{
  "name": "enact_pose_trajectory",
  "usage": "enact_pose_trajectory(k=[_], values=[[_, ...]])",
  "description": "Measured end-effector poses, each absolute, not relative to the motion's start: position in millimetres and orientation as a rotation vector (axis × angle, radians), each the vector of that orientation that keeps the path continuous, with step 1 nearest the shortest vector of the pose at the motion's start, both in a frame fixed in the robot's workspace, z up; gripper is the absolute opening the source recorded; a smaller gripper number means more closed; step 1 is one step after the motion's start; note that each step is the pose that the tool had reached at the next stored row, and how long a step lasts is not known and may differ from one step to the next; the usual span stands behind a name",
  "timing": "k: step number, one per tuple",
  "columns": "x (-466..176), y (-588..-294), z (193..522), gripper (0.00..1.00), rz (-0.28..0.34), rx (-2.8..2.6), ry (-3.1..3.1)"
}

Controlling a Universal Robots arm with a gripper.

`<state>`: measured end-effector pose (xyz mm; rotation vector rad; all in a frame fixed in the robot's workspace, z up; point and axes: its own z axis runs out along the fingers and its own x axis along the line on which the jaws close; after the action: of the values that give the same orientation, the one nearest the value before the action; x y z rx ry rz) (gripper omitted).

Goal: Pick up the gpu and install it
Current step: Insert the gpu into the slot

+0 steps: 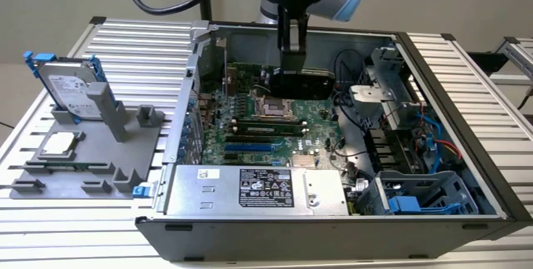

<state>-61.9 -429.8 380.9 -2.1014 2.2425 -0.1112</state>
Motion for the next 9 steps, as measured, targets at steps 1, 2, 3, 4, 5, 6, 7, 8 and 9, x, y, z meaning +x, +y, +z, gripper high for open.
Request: enact_pose_trajectory(k=[1, 2, 3, 4, 5, 6, 7, 8, 9], values=[[-62.0, -429.8, 380.6, 0.0, -0.111, -2.101, 2.243], [-62.0, -429.8, 380.3, 0.0, -0.111, -2.101, 2.243], [-62.0, -429.8, 379.9, 0.0, -0.111, -2.101, 2.243], [-62.0, -429.8, 379.6, 0.0, -0.111, -2.101, 2.243], [-62.0, -429.8, 379.5, 0.0, -0.111, -2.101, 2.243], [-62.0, -429.8, 379.5, 0.0, -0.111, -2.101, 2.243], [-61.9, -429.8, 379.5, 0.0, -0.111, -2.101, 2.243], [-62.0, -429.8, 379.5, 0.0, -0.111, -2.101, 2.243], [-61.9, -429.8, 379.4, 0.0, -0.111, -2.101, 2.243]])
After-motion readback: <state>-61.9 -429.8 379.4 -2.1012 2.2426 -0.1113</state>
